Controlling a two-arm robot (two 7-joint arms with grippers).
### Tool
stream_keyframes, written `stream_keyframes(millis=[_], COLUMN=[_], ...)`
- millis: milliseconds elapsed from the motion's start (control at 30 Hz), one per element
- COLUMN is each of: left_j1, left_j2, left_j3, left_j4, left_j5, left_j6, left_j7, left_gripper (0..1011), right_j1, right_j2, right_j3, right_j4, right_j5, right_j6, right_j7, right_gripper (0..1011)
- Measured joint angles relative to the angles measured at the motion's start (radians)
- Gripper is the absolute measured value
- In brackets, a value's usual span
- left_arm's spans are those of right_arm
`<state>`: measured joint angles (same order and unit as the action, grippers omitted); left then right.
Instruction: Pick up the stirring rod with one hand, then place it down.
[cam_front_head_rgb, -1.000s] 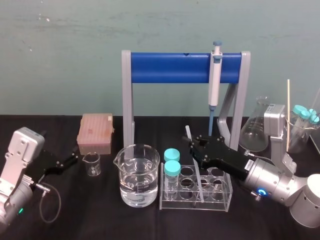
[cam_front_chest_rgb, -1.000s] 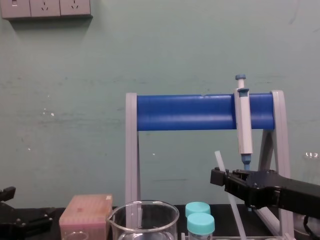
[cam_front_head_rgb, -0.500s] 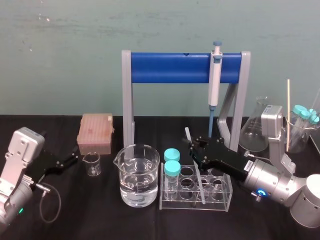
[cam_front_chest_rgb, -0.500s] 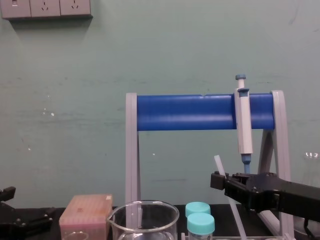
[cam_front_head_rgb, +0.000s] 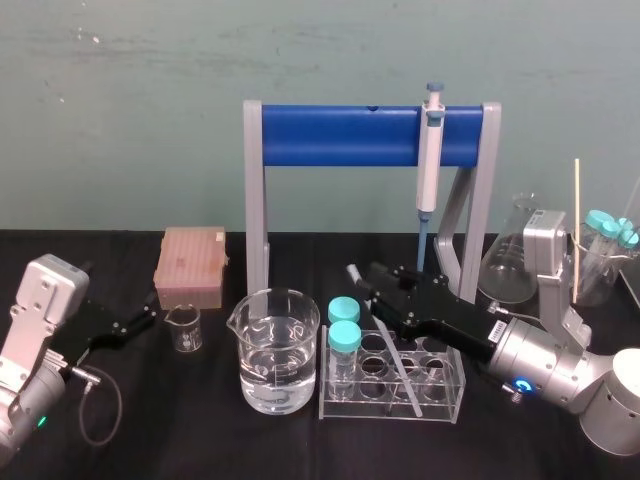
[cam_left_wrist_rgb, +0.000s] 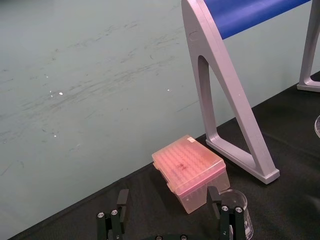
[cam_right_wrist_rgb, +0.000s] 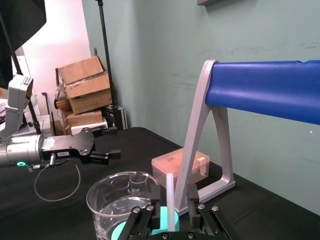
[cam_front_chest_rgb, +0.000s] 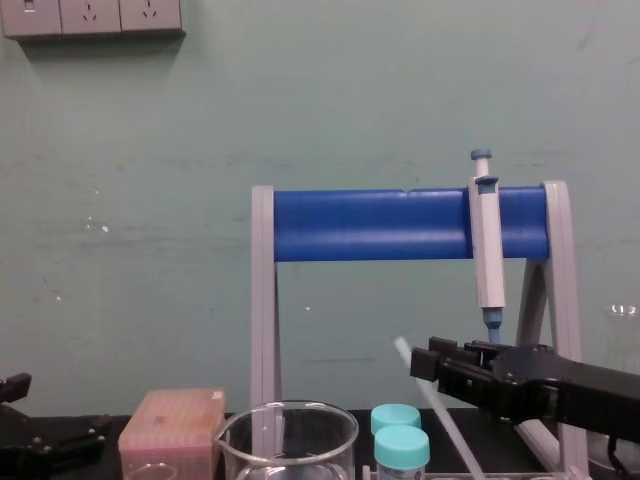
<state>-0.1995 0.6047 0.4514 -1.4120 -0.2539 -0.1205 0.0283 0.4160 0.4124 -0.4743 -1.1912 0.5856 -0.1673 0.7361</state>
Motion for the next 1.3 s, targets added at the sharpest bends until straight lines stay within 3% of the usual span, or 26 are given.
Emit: stream_keyframes(millis=[267,400,533,700,800,900,933,1033,1133,1300], left_j1=[0.000,0.000,0.000,0.000,0.000,0.000,0.000,0.000,0.000,0.000], left_j2=[0.000,0.000,0.000,0.000,0.000,0.000,0.000,0.000,0.000,0.000], left_j3=[0.000,0.000,0.000,0.000,0.000,0.000,0.000,0.000,0.000,0.000], left_j4=[0.000,0.000,0.000,0.000,0.000,0.000,0.000,0.000,0.000,0.000], left_j5=[0.000,0.000,0.000,0.000,0.000,0.000,0.000,0.000,0.000,0.000], left_j6=[0.000,0.000,0.000,0.000,0.000,0.000,0.000,0.000,0.000,0.000], left_j7=[0.000,0.000,0.000,0.000,0.000,0.000,0.000,0.000,0.000,0.000], left_gripper=[1000,1000,1000,1000,1000,1000,1000,1000,1000,1000], right_j1=[0.000,0.000,-0.005,-0.039,-0.075,-0.114,-0.136,-0.170,-0.191,-0.203], right_j2=[0.000,0.000,0.007,0.031,0.048,0.060,0.063,0.063,0.059,0.051], right_j3=[0.001,0.001,0.004,0.033,0.070,0.106,0.124,0.154,0.171,0.184], right_j4=[0.000,0.000,-0.016,-0.082,-0.130,-0.172,-0.191,-0.216,-0.228,-0.231], right_j5=[0.001,0.001,-0.005,-0.030,-0.057,-0.104,-0.131,-0.178,-0.202,-0.216], right_j6=[0.000,0.000,0.010,0.042,0.054,0.073,0.093,0.146,0.191,0.256], right_j7=[0.001,0.001,-0.016,-0.109,-0.200,-0.318,-0.392,-0.517,-0.584,-0.620], right_gripper=[600,681,823,966,1004,1004,1004,1004,1004,1004])
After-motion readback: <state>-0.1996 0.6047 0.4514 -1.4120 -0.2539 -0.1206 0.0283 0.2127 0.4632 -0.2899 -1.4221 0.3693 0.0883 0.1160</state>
